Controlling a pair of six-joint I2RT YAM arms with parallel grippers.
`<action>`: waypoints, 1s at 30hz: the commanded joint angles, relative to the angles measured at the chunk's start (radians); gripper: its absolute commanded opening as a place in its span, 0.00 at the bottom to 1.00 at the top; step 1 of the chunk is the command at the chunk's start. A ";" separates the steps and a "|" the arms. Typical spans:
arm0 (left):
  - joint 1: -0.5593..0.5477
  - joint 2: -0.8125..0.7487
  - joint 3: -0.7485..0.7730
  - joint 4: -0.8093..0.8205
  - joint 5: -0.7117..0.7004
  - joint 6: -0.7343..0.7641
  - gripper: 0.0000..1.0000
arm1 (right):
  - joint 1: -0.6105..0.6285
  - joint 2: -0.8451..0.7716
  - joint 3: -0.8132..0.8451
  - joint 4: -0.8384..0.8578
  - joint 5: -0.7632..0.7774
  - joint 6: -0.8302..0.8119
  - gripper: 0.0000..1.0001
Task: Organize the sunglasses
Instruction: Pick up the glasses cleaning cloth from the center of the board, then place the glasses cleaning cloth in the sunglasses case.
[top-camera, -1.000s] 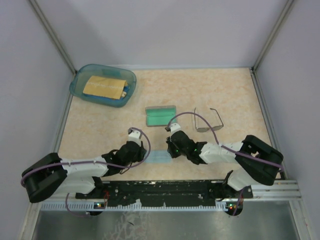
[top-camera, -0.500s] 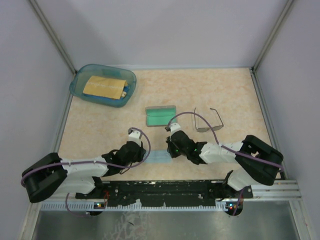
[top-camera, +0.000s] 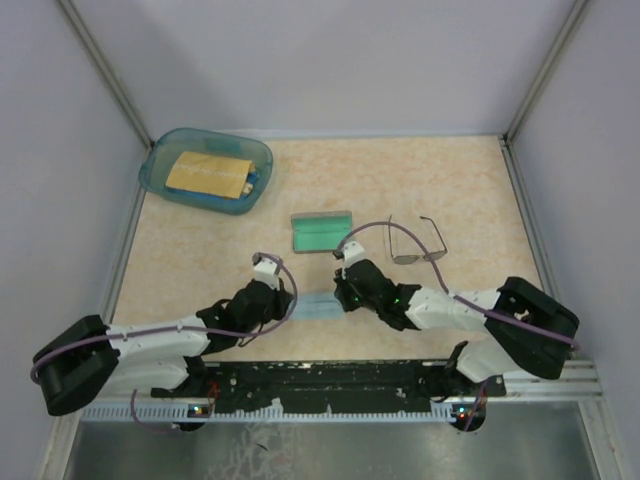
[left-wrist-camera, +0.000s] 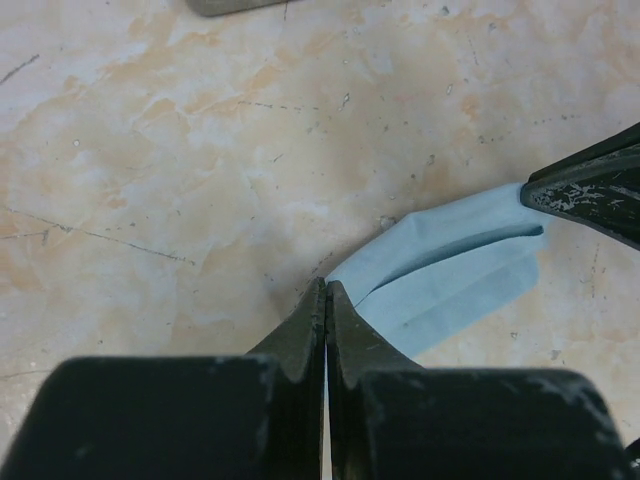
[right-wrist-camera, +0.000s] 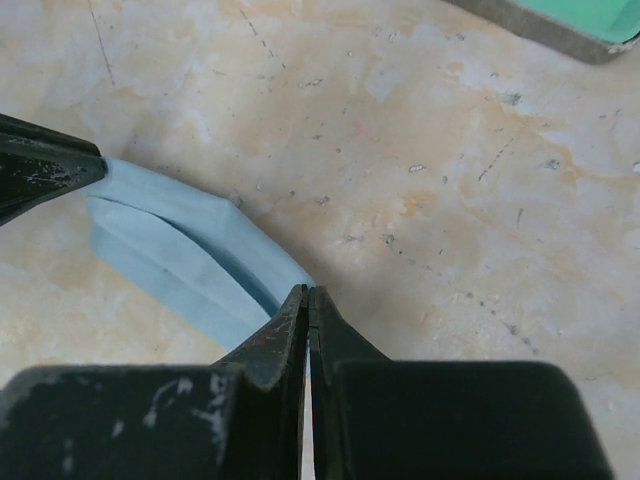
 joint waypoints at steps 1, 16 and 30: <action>0.004 -0.042 0.015 0.021 -0.008 0.031 0.00 | -0.005 -0.088 -0.013 0.062 0.044 -0.033 0.00; 0.004 -0.155 0.053 0.096 -0.029 0.140 0.00 | -0.007 -0.278 -0.012 0.024 0.128 -0.104 0.00; 0.008 -0.131 0.116 0.186 -0.081 0.247 0.00 | -0.012 -0.339 0.009 0.035 0.246 -0.133 0.00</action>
